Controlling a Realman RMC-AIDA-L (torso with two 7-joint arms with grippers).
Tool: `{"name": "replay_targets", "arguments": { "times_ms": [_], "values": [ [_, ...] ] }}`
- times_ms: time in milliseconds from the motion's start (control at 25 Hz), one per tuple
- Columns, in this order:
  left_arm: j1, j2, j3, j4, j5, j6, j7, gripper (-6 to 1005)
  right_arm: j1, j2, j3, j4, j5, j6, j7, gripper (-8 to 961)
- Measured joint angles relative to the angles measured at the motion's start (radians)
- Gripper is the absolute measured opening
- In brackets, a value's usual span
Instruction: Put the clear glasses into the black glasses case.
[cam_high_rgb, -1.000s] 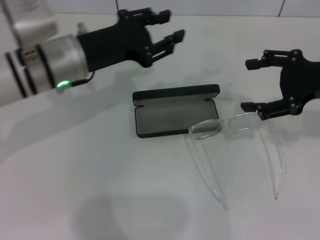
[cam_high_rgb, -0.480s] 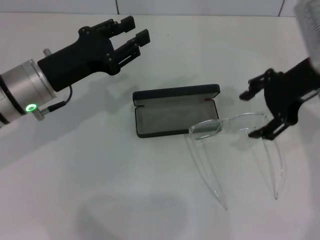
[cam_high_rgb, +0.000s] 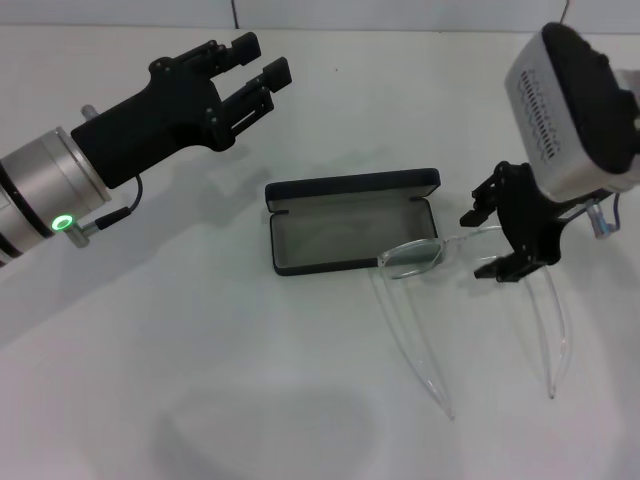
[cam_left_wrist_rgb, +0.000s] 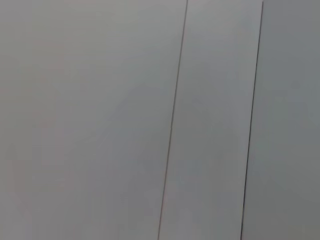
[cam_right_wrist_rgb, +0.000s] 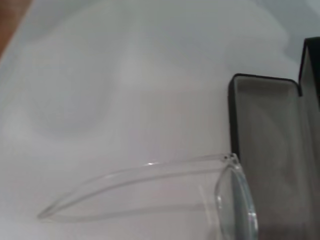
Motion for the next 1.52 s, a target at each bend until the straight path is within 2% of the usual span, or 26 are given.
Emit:
{"name": "replay_targets", "arguments": {
  "times_ms": [80,320,640,840,1000,1280,1480,1520],
  "values": [
    [0.0,0.0,0.001,-0.001,0.0,0.0,0.004,482,0.002,0.002,-0.01,0.013,0.0,0.024,0.0,787],
    [-0.009,0.0,0.0,-0.008,0.0,-0.004,0.005,482,0.027,0.004,-0.055,0.069,0.0,0.074,0.001,567],
    [-0.012,-0.002,0.0,-0.014,0.0,-0.005,0.006,483,0.052,0.007,-0.101,0.14,0.011,0.157,-0.003,481],
    [-0.016,-0.004,0.0,-0.025,-0.003,-0.005,0.011,483,0.056,0.008,-0.136,0.16,0.023,0.192,-0.006,342],
    [-0.041,-0.005,0.0,-0.071,-0.018,-0.005,0.035,483,0.053,0.007,-0.143,0.169,0.045,0.209,-0.008,313],
    [-0.047,-0.004,-0.001,-0.091,-0.028,-0.001,0.032,484,0.047,0.005,-0.138,0.173,0.058,0.2,-0.009,261],
    [-0.035,-0.001,0.0,-0.09,-0.035,0.018,0.027,490,-0.036,-0.001,-0.023,0.089,0.075,0.159,-0.014,130],
    [-0.033,-0.001,0.0,-0.09,-0.036,0.022,0.028,491,-0.051,-0.001,-0.004,0.071,0.078,0.143,-0.017,130]
  ]
}}
